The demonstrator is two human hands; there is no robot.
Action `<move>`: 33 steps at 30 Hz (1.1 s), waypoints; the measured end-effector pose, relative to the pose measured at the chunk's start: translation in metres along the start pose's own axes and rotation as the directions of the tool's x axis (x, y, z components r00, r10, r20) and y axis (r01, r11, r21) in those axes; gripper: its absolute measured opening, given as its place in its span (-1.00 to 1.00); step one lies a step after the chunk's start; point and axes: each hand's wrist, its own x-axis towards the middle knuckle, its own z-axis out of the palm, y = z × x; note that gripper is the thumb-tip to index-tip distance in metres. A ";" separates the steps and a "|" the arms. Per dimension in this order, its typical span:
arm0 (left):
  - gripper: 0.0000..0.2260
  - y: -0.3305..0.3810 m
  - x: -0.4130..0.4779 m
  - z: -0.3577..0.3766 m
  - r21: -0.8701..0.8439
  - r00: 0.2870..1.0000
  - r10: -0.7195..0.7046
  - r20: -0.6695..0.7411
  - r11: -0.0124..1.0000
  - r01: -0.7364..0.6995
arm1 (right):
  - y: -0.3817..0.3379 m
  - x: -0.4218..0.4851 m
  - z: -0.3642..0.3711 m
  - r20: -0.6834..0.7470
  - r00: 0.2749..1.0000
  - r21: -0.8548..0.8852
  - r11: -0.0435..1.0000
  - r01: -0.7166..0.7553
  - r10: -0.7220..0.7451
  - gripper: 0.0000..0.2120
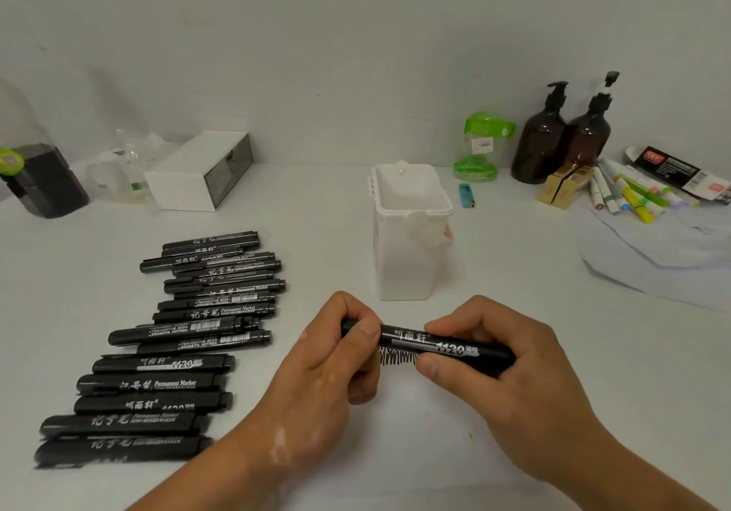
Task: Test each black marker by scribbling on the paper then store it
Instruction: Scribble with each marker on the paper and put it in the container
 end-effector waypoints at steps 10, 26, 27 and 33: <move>-0.71 0.008 0.008 -0.004 0.031 0.988 0.111 0.108 0.993 -0.115 | 0.009 0.008 -0.002 0.098 0.992 0.344 0.933 -0.106 0.076 -0.80; -0.66 0.007 0.005 -0.015 0.333 0.984 0.180 -0.007 0.928 -0.168 | -0.013 0.016 0.000 -0.008 0.997 0.042 0.996 0.072 -0.072 -0.74; -0.64 0.007 0.004 -0.016 0.377 0.983 0.183 0.009 0.910 -0.173 | -0.021 0.021 0.002 0.021 0.997 0.045 0.996 0.077 -0.078 -0.71; -0.67 0.010 0.003 -0.019 0.468 0.972 0.227 0.065 0.853 -0.230 | -0.053 0.042 0.013 0.079 0.987 -0.224 0.963 0.152 -0.138 -0.79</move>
